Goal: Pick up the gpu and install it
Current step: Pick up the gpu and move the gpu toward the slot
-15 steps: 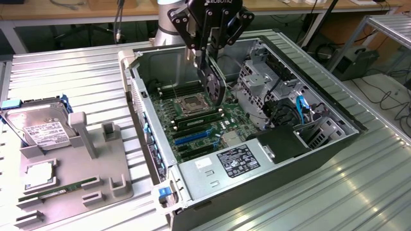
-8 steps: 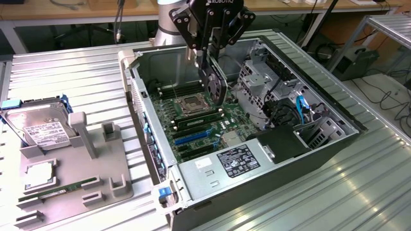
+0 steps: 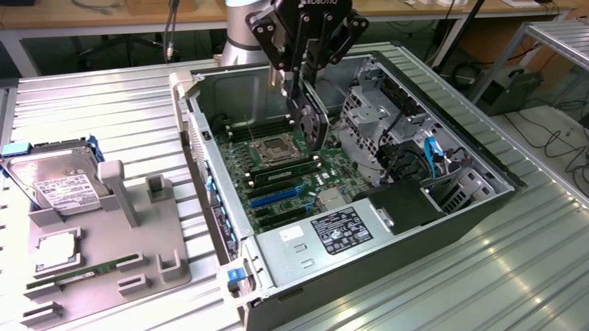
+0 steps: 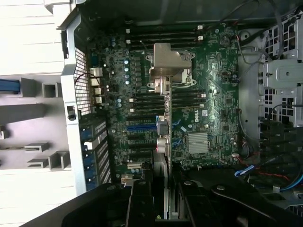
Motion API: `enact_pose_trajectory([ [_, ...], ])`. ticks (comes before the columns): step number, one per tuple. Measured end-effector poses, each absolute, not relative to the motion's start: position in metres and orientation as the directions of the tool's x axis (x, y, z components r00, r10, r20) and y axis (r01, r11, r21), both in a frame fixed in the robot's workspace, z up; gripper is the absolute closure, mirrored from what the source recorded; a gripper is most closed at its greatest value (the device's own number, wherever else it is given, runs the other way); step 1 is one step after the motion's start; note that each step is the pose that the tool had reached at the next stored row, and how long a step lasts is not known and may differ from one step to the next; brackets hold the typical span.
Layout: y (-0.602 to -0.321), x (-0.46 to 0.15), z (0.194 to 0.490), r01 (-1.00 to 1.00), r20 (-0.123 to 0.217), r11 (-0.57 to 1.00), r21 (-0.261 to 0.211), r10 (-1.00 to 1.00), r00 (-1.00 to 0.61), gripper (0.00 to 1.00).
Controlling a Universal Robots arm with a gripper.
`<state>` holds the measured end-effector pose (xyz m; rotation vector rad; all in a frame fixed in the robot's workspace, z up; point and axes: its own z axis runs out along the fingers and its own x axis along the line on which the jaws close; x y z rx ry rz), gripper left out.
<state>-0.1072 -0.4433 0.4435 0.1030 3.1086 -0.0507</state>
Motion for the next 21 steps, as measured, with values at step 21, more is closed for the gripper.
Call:
enact_pose_trajectory([
  [21,-0.4433,-0.1007,0.4435,0.067,-0.032,0.997,-0.035,0.066,-0.997,0.74],
])
